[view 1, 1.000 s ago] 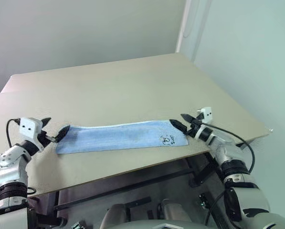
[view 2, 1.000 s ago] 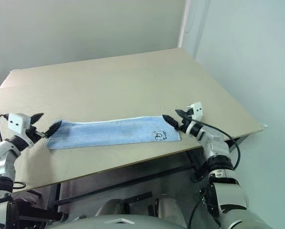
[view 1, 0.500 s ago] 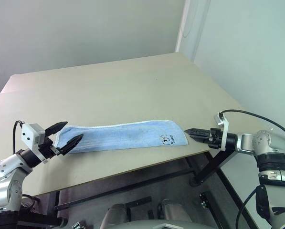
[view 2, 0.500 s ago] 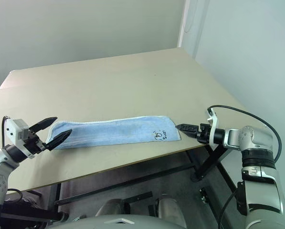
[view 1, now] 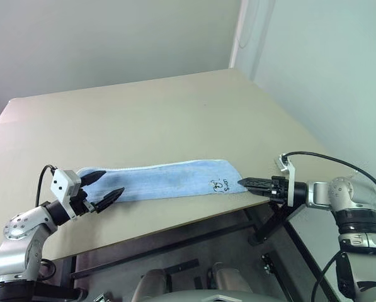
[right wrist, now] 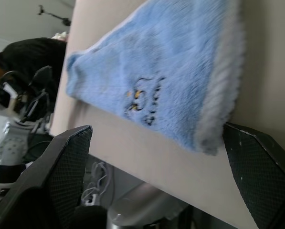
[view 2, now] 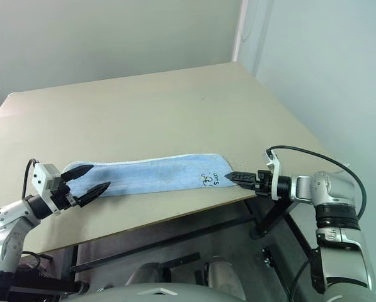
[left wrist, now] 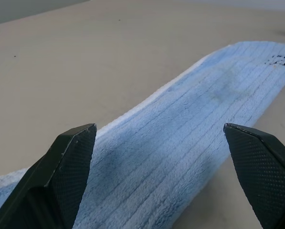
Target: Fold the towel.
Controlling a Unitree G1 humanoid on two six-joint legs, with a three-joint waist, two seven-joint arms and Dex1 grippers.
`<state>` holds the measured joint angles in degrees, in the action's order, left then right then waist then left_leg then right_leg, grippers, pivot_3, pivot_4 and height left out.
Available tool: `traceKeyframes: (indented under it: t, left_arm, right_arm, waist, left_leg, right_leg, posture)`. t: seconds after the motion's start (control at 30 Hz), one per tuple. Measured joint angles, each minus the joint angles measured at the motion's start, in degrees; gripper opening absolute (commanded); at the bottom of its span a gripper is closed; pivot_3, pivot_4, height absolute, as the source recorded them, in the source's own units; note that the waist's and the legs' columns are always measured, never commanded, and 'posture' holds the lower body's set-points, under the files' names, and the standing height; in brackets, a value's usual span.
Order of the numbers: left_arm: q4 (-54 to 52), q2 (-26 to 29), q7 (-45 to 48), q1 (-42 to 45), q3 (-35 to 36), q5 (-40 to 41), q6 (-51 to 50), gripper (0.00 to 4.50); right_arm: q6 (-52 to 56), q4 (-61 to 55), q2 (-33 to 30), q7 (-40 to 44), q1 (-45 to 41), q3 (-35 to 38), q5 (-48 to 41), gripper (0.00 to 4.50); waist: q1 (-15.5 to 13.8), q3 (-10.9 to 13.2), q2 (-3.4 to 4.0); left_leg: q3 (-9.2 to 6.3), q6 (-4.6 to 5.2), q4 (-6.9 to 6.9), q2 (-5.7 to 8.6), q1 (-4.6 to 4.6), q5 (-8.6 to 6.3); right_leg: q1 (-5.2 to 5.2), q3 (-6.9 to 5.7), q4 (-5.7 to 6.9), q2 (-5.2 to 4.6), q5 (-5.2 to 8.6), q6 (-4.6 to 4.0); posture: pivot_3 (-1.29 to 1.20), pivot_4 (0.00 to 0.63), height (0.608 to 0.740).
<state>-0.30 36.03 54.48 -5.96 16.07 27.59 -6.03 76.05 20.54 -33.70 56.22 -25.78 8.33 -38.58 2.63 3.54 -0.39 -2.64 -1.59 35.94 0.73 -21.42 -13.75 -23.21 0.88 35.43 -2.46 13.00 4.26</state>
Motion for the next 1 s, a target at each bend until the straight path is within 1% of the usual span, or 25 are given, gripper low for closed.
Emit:
traceKeyframes:
  t: [0.07, 0.1, 0.13, 0.17, 0.23, 0.33, 0.37, 0.5, 0.63, 0.73, 0.9, 1.0]
  left_arm:
    - [0.0, -0.11, -0.01, 0.09, -0.77, -0.27, 0.0, 4.5]
    - [0.0, -0.17, -0.02, 0.09, -1.14, -0.61, 0.01, 4.5]
    - [0.0, -0.23, -0.03, 0.13, -1.38, -0.77, 0.01, 4.5]
    - [0.0, -0.31, -0.06, 0.25, -1.47, -0.87, 0.05, 4.5]
    - [0.0, -0.32, -0.24, 0.77, -1.51, -0.94, 0.13, 4.5]
    - [0.01, -0.31, -0.61, 1.14, -1.51, -1.39, 0.29, 4.5]
    - [0.01, -0.31, -0.67, 1.14, -1.53, -1.7, 0.34, 4.5]
    - [0.02, -0.38, -1.01, 1.15, -1.63, -2.13, 0.47, 4.5]
    - [0.02, -0.64, -1.12, 1.01, -1.75, -2.46, 0.74, 4.5]
    - [0.12, -0.64, -1.13, 1.04, -1.74, -2.7, 0.88, 4.5]
    - [0.46, -0.6, -1.12, 1.15, -1.71, -3.23, 1.53, 4.5]
    - [0.76, -0.59, -1.13, 1.1, -1.6, -3.26, 1.79, 4.5]
  right_arm:
    - [0.03, -0.47, 1.9, -0.62, -0.27, -0.27, -0.27, 4.48]
    - [-0.08, -0.52, 2.8, -1.13, -0.51, -0.32, -0.27, 4.12]
    - [-0.17, -0.5, 3.48, -1.46, -0.67, -0.68, -0.26, 3.93]
    - [-0.41, -0.47, 4.01, -1.71, -0.68, -1.33, -0.2, 3.62]
    - [-0.69, 0.29, 4.23, -1.93, -0.77, -1.73, 0.08, 2.82]
    - [-1.64, 2.72, 4.22, -2.47, -1.65, -1.75, 0.35, 1.8]
    - [-1.82, 3.51, 4.19, -2.53, -1.85, -1.61, 0.47, 1.34]
    - [-1.77, 5.19, 4.07, -2.23, -3.6, -0.43, -0.52, 0.04]
    - [-3.32, 6.05, 1.64, -0.81, -3.29, -0.35, -0.32, 0.04]
    - [-4.65, 5.25, -4.05, 3.31, -1.18, -2.99, 0.5, 0.04]
    - [-10.24, 3.89, -14.87, 11.64, 0.84, -10.07, 4.95, 0.04]
    - [-15.12, 4.6, -19.58, 14.6, -0.01, -10.73, 8.19, 0.04]
  waist:
    - [0.02, 0.0, 0.0]
    - [0.02, 0.0, 0.0]
    - [0.02, 0.0, 0.0]
    - [-0.04, 0.01, 0.02]
    - [-0.12, 0.03, 0.04]
    - [-0.2, 0.04, 0.06]
    - [-0.18, 0.04, 0.06]
    - [-0.11, 0.02, 0.04]
    - [-0.3, 0.04, 0.06]
    - [-0.53, 0.06, 0.1]
    - [-0.45, 0.07, 0.12]
    - [-0.34, 0.07, 0.12]
  left_leg:
    - [0.09, -0.01, 0.03, -0.11, 0.02, 0.0]
    - [0.14, -0.01, 0.04, -0.15, 0.02, 0.0]
    - [0.18, -0.01, 0.04, -0.17, 0.02, 0.0]
    - [0.21, -0.01, 0.05, -0.18, 0.01, -0.01]
    - [0.3, -0.01, 0.05, -0.18, -0.02, 0.0]
    - [0.48, -0.01, 0.03, -0.15, -0.04, -0.01]
    - [0.53, -0.01, 0.03, -0.15, -0.05, -0.03]
    - [0.7, 0.0, 0.11, -0.22, -0.01, -0.04]
    - [0.84, -0.15, 0.25, -0.34, -0.05, -0.13]
    - [1.01, -0.19, 0.26, -0.35, -0.08, -0.16]
    - [1.37, 0.13, 0.2, -0.32, -0.23, -0.36]
    - [1.45, 0.16, 0.17, -0.4, -0.21, -0.49]
  right_leg:
    - [0.0, -0.01, -0.01, 0.05, 0.0, -0.01]
    - [-0.02, -0.01, -0.01, 0.06, -0.01, -0.02]
    - [-0.04, -0.01, -0.01, 0.06, -0.02, -0.04]
    - [-0.07, -0.01, -0.01, 0.05, -0.02, -0.04]
    - [-0.09, 0.0, -0.01, 0.01, -0.03, -0.04]
    - [-0.13, 0.04, -0.04, -0.08, -0.03, -0.03]
    - [-0.14, 0.06, -0.05, -0.08, -0.04, -0.03]
    - [-0.11, 0.1, -0.13, -0.12, -0.04, -0.03]
    - [-0.09, 0.08, -0.34, -0.26, -0.03, -0.02]
    - [-0.16, 0.09, -0.47, -0.42, -0.03, -0.02]
    - [-0.23, 0.14, -0.36, -0.48, -0.1, 0.13]
    - [-0.28, 0.13, -0.34, -0.23, -0.07, 0.18]
  posture:
    - [0.0, 0.0, 0.74]
    - [0.0, 0.0, 0.74]
    - [0.0, 0.0, 0.74]
    - [0.0, 0.0, 0.74]
    - [0.0, 0.0, 0.74]
    - [0.0, 0.0, 0.74]
    - [0.0, 0.0, 0.74]
    - [0.0, 0.0, 0.74]
    - [0.0, 0.0, 0.74]
    - [0.0, 0.0, 0.74]
    - [0.0, 0.0, 0.74]
    - [0.0, 0.0, 0.74]
